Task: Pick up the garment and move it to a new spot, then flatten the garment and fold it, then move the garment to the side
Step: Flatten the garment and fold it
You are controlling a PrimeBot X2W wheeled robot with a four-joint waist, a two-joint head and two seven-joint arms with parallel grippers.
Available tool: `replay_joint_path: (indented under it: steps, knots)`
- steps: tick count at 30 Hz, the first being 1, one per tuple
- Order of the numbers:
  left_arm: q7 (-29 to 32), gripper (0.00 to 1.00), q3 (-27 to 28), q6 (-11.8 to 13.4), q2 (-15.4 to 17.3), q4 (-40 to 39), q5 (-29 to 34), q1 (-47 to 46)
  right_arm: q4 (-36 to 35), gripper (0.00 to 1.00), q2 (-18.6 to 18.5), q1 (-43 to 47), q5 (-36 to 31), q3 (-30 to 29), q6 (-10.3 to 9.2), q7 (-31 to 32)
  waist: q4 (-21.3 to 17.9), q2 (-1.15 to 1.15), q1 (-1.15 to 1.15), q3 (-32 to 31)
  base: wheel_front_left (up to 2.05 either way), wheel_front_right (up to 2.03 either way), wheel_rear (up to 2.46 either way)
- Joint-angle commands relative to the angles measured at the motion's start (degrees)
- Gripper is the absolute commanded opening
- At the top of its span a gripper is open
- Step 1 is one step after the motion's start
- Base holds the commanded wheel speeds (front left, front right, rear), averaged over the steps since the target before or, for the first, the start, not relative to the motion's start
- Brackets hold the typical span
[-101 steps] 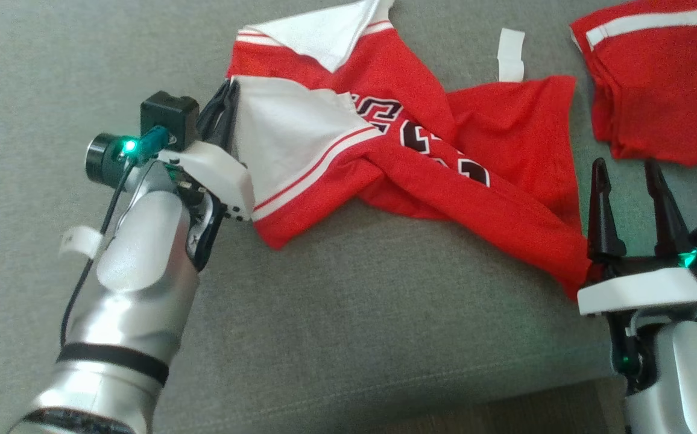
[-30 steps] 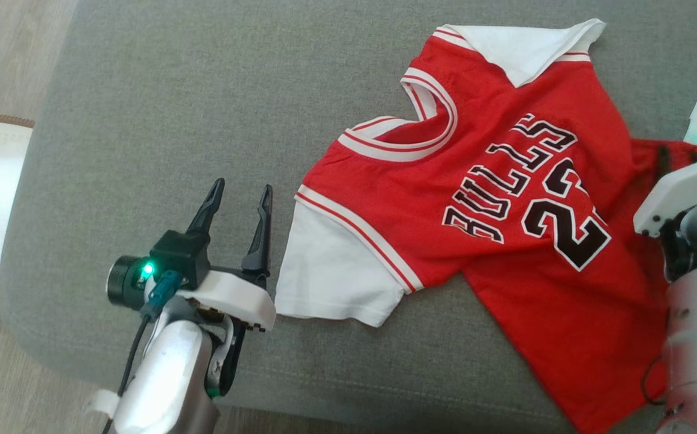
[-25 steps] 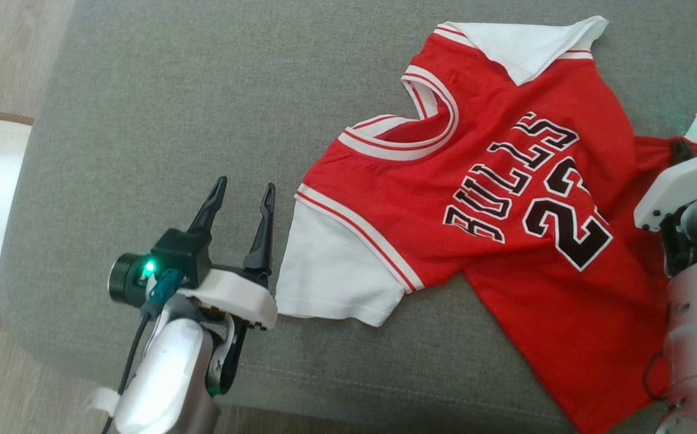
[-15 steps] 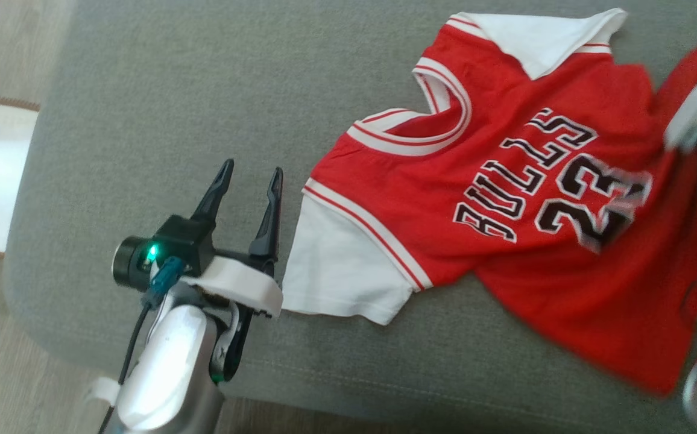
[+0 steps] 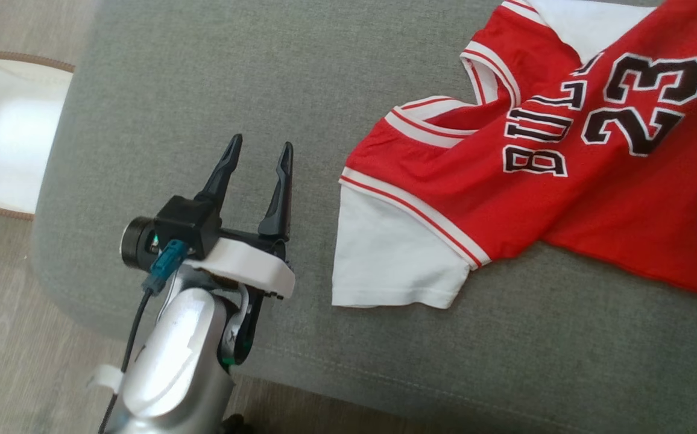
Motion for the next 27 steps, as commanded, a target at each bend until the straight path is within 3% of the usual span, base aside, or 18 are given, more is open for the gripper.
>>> replay_joint_path:
  steps: [1,6,16,20,27]
  knots:
    - [-0.7,1.0,1.56,0.68,0.68,-2.12,-0.49,-1.61,-0.68,1.0,0.27,-1.93,-0.6,0.81,0.37,-1.16,-0.52,0.0,-0.01,0.02,0.0,0.0,0.0]
    - [-0.7,1.0,1.78,0.81,0.67,-2.43,-0.13,-1.35,2.09,1.0,1.5,-0.85,0.79,1.78,0.37,-5.75,-2.92,0.0,-0.01,-1.38,0.0,0.0,0.0]
    - [-0.7,1.0,3.75,0.2,0.67,-2.06,1.32,0.78,3.05,1.0,5.33,6.84,9.68,7.46,0.37,-16.89,-8.87,0.0,-0.01,-7.4,0.0,0.0,0.0]
    - [-0.7,1.0,4.24,-0.03,0.67,-1.68,1.59,2.49,-0.56,1.0,7.64,13.24,14.36,10.04,0.37,-19.04,-10.83,0.0,-0.01,-10.2,0.0,0.0,0.0]
    - [-0.7,1.0,3.77,-0.78,0.67,0.14,1.51,6.33,-15.48,1.0,11.27,32.17,19.62,10.62,0.37,-20.1,-12.53,0.0,-0.01,-14.33,0.0,0.0,0.0]
